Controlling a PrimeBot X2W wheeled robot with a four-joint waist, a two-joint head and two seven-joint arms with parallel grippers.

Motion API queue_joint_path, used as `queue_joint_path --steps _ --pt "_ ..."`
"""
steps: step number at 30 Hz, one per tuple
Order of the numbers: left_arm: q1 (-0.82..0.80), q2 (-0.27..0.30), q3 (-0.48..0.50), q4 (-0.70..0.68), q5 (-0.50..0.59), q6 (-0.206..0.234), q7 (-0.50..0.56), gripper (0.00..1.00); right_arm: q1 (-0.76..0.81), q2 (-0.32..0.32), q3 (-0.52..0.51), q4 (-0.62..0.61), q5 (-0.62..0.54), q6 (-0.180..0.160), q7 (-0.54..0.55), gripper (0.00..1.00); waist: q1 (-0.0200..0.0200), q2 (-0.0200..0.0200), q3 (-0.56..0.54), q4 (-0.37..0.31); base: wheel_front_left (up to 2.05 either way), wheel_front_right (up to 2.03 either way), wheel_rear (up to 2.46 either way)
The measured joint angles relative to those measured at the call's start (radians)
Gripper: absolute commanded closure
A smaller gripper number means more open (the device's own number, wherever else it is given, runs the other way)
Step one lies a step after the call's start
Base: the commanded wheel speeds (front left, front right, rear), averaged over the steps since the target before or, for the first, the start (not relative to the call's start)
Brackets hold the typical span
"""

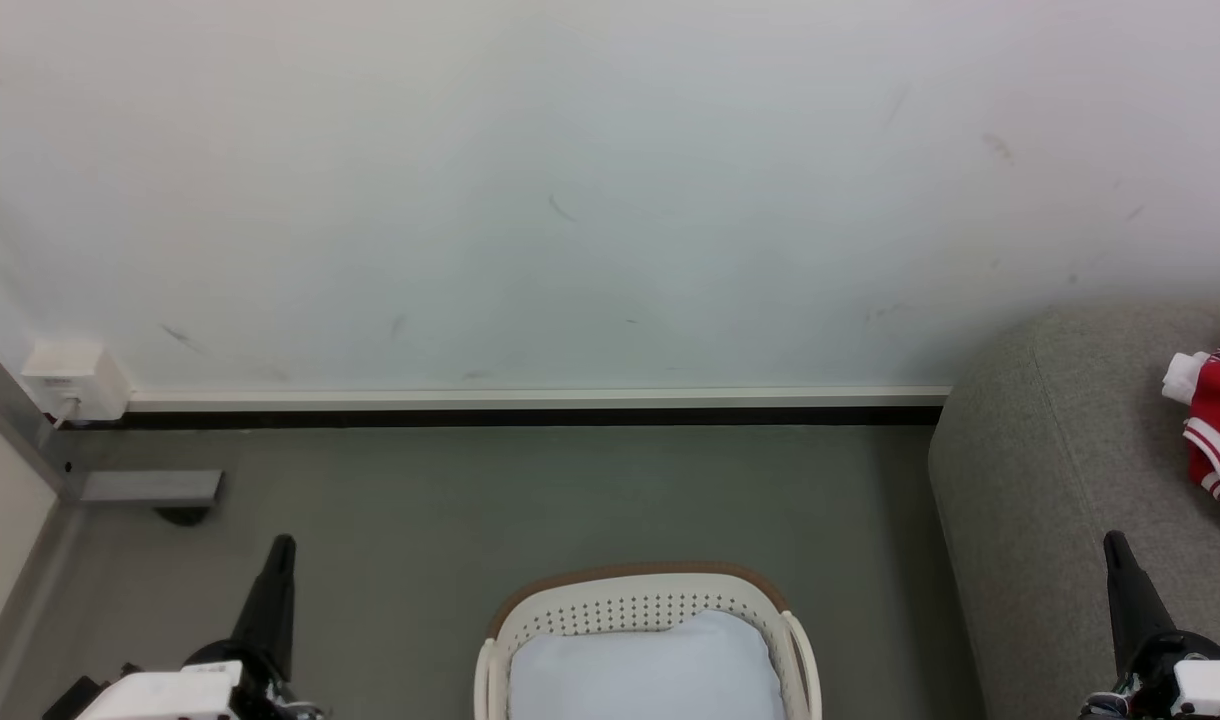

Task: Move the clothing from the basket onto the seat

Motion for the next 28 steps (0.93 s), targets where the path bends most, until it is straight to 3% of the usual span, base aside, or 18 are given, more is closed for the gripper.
queue_joint_path --steps 28 --pt "0.000 0.000 0.000 0.000 0.000 0.000 0.000 1.00 0.000 0.000 0.000 0.000 0.000 0.000 0.000 1.00 0.0000 0.0000 0.000 0.000 0.00 0.00 0.00"
